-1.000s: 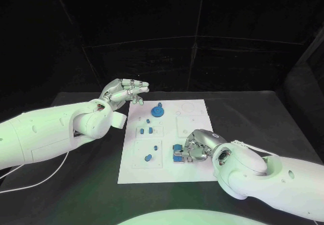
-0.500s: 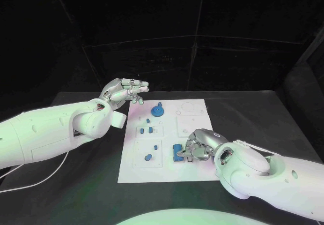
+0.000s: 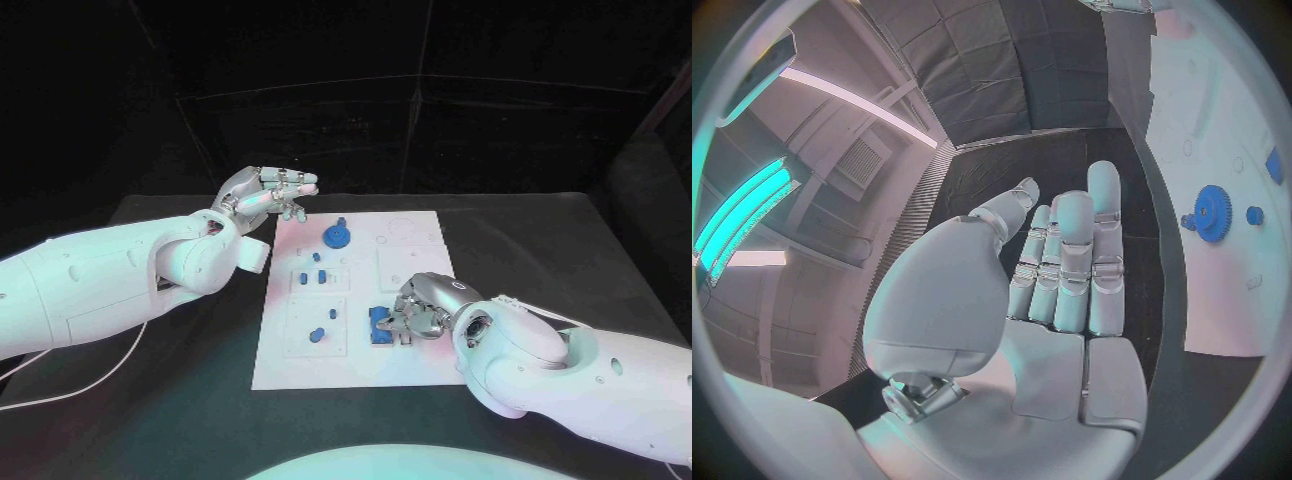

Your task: Assemble the parts on the task board

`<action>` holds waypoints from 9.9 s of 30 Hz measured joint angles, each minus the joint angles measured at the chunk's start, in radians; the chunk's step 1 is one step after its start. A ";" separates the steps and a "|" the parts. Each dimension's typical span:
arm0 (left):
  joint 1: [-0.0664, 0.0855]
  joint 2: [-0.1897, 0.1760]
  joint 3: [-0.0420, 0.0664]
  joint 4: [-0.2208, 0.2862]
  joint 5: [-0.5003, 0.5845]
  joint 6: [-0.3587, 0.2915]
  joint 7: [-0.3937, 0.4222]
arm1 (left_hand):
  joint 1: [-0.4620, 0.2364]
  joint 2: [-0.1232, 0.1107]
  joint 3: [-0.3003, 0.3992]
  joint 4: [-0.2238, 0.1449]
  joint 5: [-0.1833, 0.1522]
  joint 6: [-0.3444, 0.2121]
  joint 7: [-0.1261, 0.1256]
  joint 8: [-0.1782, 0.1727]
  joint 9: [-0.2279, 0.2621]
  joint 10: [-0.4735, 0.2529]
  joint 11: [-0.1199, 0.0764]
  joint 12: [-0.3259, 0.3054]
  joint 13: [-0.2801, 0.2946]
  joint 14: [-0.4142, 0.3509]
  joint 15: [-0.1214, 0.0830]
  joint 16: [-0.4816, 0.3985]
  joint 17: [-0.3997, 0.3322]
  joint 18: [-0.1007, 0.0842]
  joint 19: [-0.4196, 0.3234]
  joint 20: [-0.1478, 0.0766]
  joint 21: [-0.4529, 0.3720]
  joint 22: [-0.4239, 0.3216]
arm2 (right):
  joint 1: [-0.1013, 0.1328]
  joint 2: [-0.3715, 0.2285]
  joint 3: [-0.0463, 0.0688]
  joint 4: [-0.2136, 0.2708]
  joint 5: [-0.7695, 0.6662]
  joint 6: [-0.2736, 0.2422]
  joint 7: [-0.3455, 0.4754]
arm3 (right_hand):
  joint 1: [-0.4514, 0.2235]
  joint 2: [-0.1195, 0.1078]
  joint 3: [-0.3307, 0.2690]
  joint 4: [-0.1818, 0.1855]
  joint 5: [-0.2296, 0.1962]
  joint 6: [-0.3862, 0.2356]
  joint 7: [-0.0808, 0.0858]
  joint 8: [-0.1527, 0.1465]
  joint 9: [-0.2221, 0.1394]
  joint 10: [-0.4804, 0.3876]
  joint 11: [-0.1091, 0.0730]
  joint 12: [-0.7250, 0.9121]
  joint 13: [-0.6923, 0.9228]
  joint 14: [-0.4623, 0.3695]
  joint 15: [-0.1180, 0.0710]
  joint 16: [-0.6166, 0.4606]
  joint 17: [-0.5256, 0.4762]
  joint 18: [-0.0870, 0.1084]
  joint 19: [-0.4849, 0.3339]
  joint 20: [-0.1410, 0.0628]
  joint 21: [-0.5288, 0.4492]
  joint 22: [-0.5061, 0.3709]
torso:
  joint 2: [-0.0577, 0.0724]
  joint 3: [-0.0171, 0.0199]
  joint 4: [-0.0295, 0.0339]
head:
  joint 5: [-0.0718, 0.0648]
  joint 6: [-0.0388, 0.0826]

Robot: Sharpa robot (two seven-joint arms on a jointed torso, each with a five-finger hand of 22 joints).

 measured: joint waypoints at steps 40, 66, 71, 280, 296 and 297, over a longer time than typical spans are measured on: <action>0.000 -0.005 0.000 0.000 0.000 0.001 -0.001 | 0.000 0.000 0.000 0.000 0.000 0.000 0.000 0.000 0.000 0.000 0.000 0.000 0.000 0.000 0.000 0.000 0.000 0.000 0.000 0.000 0.000 0.000 | -0.001 -0.044 -0.001 0.031 0.017 0.055 0.134 | 0.063 0.009 -0.025 -0.021 0.000 0.000 0.000 0.003 0.009 0.009 0.005 0.011 0.016 0.000 0.001 0.003 0.000 0.000 0.000 0.000 0.007 0.000 | 0.000 -0.0006 0.0003 | 0.004 -0.006; 0.000 -0.006 0.000 0.001 0.000 0.002 -0.002 | 0.000 0.000 0.000 0.000 0.000 0.000 0.000 0.000 0.000 -0.004 -0.004 0.000 0.000 0.000 0.000 0.000 0.000 0.000 0.000 0.000 0.000 -0.001 | -0.001 -0.042 -0.001 0.018 0.005 0.035 0.110 | 0.043 0.025 -0.067 0.012 -0.010 -0.005 0.003 0.009 0.015 0.009 0.005 0.014 0.014 0.002 -0.001 0.003 0.000 0.000 0.000 0.000 0.000 0.000 | 0.000 -0.0001 -0.0002 | 0.005 -0.006; 0.000 -0.008 0.000 0.001 0.000 0.002 -0.002 | 0.000 0.000 0.000 0.000 0.000 0.000 0.000 0.000 0.000 -0.004 -0.004 0.000 0.000 0.000 0.000 0.000 0.000 0.000 0.000 0.000 0.000 -0.001 | -0.001 -0.093 -0.001 0.054 0.013 0.007 0.117 | 0.020 0.019 -0.093 0.033 -0.012 -0.062 0.023 -0.032 -0.001 0.000 0.014 0.001 0.010 0.001 0.001 -0.002 0.000 0.000 0.000 0.000 -0.008 0.000 | 0.000 0.0000 -0.0008 | 0.003 -0.003; -0.003 -0.009 -0.003 0.005 0.000 0.038 -0.032 | 0.056 0.037 0.021 -0.037 0.005 -0.007 0.000 0.012 0.000 -0.011 -0.004 0.016 -0.003 -0.011 -0.004 0.000 -0.019 0.000 0.003 -0.003 0.000 0.000 | -0.057 -0.099 0.000 0.045 -0.015 -0.072 0.004 | -0.124 -0.029 0.047 0.074 -0.029 0.079 -0.013 -0.097 0.070 0.032 -0.011 0.011 0.038 0.002 -0.009 0.000 0.000 0.000 0.002 -0.009 0.008 -0.001 | -0.005 -0.0016 -0.0071 | -0.030 0.002; -0.003 -0.010 -0.003 0.005 0.000 0.039 -0.033 | 0.055 0.037 0.021 -0.037 0.005 -0.007 0.000 0.012 0.000 -0.011 -0.004 0.016 -0.004 -0.011 -0.004 0.000 -0.020 0.000 0.003 -0.003 0.000 0.000 | -0.057 -0.129 0.000 0.052 0.020 -0.042 0.077 | -0.040 -0.026 0.037 0.046 -0.018 0.071 -0.011 -0.093 0.076 0.032 -0.011 0.008 0.041 0.002 -0.009 0.000 0.000 0.000 0.002 -0.009 0.004 -0.001 | -0.005 -0.0022 -0.0073 | -0.033 0.005; -0.003 -0.010 -0.003 0.005 0.000 0.040 -0.033 | 0.055 0.037 0.021 -0.037 0.005 -0.007 0.000 0.012 0.000 -0.011 -0.004 0.016 -0.003 -0.011 -0.004 0.000 -0.020 0.000 0.003 -0.003 0.000 0.000 | -0.057 -0.126 0.000 0.047 0.021 -0.040 0.078 | -0.039 -0.024 0.037 0.046 -0.018 0.071 -0.011 -0.093 0.077 0.032 -0.011 0.009 0.041 0.002 -0.009 0.000 0.000 0.000 0.002 -0.009 0.004 -0.001 | -0.005 -0.0022 -0.0070 | -0.033 0.006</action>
